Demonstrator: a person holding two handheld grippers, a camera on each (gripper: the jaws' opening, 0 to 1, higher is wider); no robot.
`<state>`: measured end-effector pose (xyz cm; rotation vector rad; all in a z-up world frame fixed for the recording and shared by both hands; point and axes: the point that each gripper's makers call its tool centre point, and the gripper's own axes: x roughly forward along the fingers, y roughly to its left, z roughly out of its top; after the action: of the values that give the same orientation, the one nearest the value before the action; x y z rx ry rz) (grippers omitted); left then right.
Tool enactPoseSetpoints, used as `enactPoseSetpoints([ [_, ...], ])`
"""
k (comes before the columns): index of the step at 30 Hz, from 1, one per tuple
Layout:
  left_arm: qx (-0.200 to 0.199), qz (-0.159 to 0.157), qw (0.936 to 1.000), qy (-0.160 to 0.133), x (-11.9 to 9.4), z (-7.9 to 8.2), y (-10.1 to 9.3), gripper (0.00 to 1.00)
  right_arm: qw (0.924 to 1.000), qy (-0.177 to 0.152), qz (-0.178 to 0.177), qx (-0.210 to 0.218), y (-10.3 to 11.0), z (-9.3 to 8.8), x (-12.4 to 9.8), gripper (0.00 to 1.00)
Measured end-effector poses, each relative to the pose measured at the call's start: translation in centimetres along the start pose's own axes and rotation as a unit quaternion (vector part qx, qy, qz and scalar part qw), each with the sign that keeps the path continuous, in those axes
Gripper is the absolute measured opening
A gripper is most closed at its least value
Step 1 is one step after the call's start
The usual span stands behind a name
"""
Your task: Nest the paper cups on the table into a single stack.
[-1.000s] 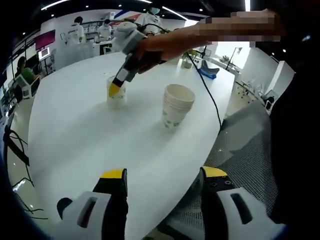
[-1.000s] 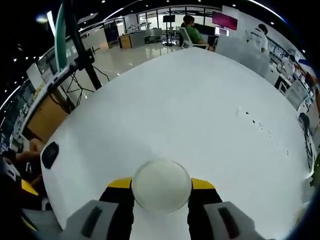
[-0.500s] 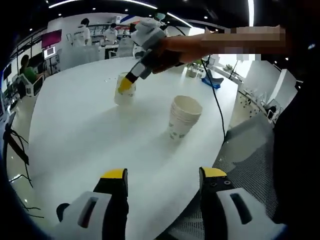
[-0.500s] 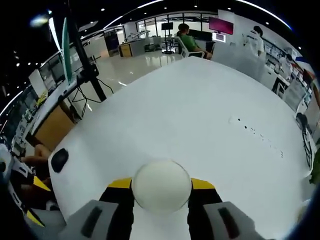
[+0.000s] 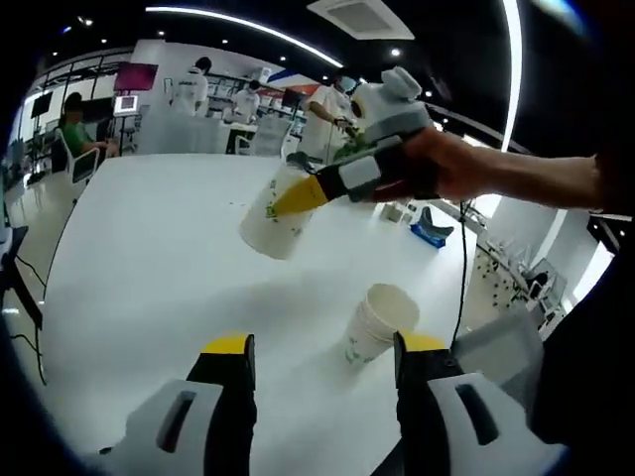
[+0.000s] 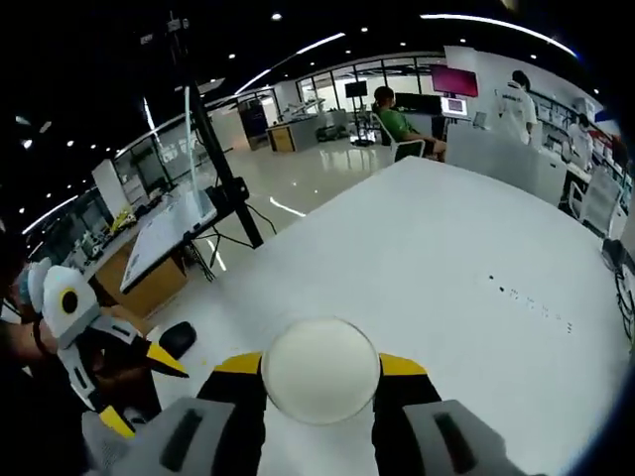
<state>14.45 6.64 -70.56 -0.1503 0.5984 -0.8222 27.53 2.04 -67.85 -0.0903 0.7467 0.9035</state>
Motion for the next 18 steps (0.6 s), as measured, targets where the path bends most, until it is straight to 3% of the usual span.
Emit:
enactPoseSetpoints([
  [8,-0.005,-0.001,0.9998,-0.019,0.6,1.4,-0.1,0.54,0.9982,-0.032,0.051,0.001,3.9,0.8,-1.9,0.4],
  [18,-0.005,-0.015,0.9982,-0.057,0.7,3.8,-0.6,0.52,0.9938,-0.041,0.103,-0.008,7.9,0.8,-3.9,0.4],
])
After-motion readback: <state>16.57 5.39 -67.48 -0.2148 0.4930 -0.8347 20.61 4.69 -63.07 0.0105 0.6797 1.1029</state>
